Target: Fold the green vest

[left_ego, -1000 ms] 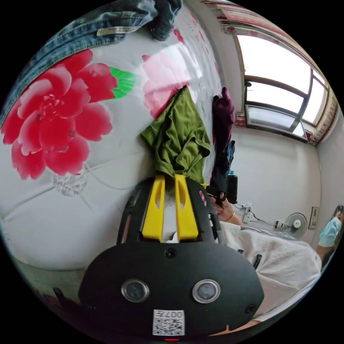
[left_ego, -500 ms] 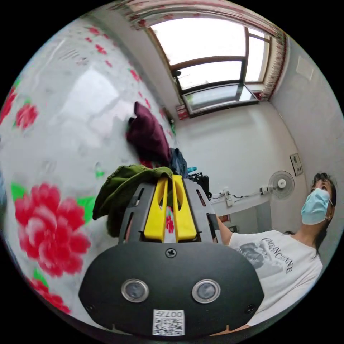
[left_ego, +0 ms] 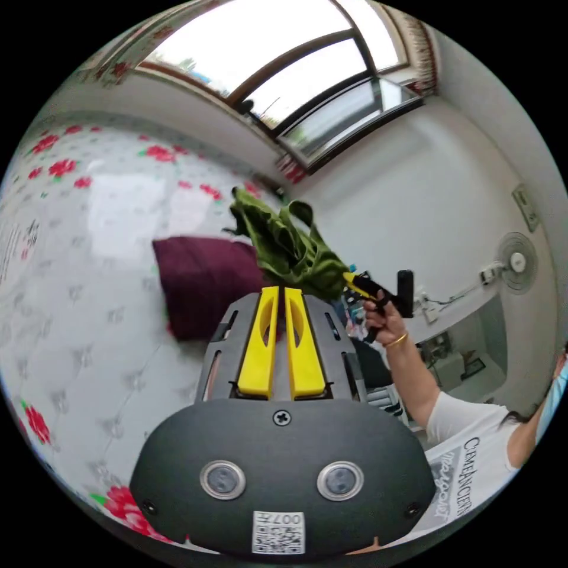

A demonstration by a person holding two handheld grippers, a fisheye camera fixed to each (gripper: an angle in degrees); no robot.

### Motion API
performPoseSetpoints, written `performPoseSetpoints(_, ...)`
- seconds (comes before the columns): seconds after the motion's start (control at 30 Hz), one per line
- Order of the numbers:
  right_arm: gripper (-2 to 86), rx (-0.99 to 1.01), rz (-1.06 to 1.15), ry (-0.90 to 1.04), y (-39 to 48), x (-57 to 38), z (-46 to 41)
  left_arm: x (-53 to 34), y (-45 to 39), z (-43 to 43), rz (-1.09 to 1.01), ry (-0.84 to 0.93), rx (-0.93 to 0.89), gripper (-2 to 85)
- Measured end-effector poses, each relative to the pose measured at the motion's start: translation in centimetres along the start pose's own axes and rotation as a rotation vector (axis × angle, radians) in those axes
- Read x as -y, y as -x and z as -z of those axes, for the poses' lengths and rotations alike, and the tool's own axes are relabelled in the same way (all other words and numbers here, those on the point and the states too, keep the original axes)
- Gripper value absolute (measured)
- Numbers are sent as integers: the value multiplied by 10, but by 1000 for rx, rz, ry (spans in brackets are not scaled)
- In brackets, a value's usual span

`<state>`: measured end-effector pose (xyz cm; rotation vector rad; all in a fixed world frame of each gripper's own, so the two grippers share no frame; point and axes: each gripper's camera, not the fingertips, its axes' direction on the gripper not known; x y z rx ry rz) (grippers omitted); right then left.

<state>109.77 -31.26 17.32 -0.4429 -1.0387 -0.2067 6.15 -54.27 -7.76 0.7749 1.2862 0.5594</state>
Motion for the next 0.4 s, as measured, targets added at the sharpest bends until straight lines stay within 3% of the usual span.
performPoseSetpoints(0.1,43,-116,-111,121,-43,-48,-46,-80,39,-31,104,112,78,-9)
performPoseSetpoints(0.23,56,-115,-150,241,-59,-158,-92,-211,81,-12,295,159,159,-6)
performPoseSetpoints(0.33,63,-143,-120,358,-39,-241,-119,-313,95,51,487,120,359,4)
performPoseSetpoints(0.4,67,-149,-93,435,-20,-282,-132,-367,94,119,626,26,590,41)
